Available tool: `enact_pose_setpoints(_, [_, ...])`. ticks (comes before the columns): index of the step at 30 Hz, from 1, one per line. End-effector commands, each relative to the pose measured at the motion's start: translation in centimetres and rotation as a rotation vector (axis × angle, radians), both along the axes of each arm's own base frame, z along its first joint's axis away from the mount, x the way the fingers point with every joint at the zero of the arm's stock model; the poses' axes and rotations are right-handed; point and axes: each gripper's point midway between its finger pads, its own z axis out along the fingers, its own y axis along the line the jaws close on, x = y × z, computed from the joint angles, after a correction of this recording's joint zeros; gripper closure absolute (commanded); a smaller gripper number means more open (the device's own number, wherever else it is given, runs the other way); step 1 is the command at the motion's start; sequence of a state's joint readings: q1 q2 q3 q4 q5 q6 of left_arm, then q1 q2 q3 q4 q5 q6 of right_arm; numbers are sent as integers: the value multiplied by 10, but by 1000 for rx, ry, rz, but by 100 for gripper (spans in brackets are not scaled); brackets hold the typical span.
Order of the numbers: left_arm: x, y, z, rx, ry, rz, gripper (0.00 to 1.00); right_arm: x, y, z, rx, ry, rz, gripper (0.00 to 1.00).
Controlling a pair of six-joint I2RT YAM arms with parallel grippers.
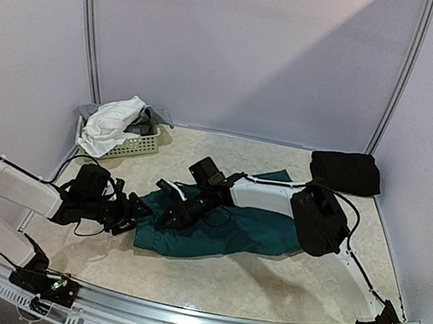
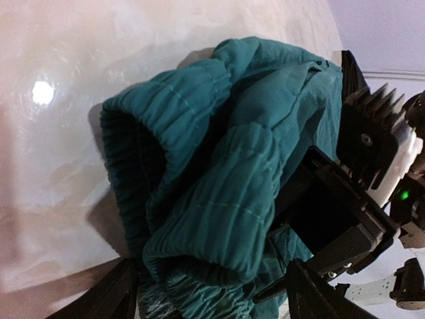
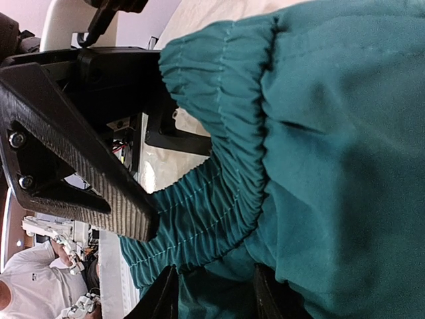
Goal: Fold and stack the mixed laundry pile
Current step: Pick up the rectangle-folded shorts from the center of the board.
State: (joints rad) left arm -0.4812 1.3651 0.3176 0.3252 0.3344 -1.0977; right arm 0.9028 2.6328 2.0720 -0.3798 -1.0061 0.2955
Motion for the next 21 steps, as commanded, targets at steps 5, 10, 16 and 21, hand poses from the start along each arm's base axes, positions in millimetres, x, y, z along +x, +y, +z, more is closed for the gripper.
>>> enact_pose_setpoints(5, [-19, 7, -42, 7, 123, 11, 28, -11, -32, -94, -245, 106, -65, 61])
enact_pose_setpoints(10, [-13, 6, -42, -4, 67, 14, 37, -12, -32, -94, -246, 110, -64, 61])
enact_pose_setpoints(16, [-10, -14, -38, -49, 65, -87, 32, -12, -33, -97, -247, 108, -63, 62])
enact_pose_setpoints(21, [-11, -23, -46, -84, 88, -120, 37, -12, -32, -98, -244, 112, -63, 62])
